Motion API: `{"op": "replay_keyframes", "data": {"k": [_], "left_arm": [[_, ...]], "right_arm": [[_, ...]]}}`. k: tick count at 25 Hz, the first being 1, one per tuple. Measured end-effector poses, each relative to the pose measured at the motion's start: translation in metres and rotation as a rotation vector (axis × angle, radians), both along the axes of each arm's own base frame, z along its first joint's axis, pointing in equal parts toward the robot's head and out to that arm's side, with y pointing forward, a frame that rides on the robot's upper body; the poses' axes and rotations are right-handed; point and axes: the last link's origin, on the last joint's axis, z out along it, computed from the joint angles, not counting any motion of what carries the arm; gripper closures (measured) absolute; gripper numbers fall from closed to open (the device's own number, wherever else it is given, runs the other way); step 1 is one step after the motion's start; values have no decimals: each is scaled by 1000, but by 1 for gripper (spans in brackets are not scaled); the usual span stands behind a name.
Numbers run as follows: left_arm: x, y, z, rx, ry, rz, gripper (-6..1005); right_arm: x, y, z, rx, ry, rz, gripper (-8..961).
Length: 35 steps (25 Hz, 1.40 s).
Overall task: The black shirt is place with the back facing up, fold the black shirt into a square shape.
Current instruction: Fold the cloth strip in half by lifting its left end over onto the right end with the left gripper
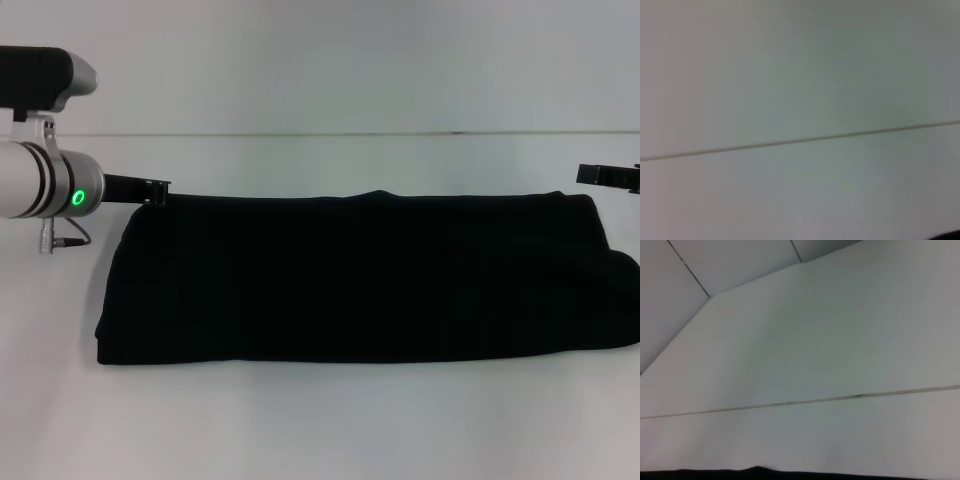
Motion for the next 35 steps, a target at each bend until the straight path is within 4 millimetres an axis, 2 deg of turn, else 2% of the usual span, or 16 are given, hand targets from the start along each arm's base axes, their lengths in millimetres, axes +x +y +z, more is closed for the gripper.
{"op": "replay_keyframes", "data": {"k": [6, 17, 31, 35], "left_arm": [[-4, 3, 6, 52, 9, 6, 995], [-8, 1, 0, 52, 12, 16, 994], [-6, 0, -2, 36, 9, 14, 993], [-8, 0, 2, 46, 8, 20, 889]], "right_arm": [[0, 0, 0, 0, 0, 1, 327], [-1, 0, -2, -11, -8, 7, 327], [10, -4, -7, -52, -32, -82, 327], [11, -3, -6, -49, -36, -83, 327]]}}
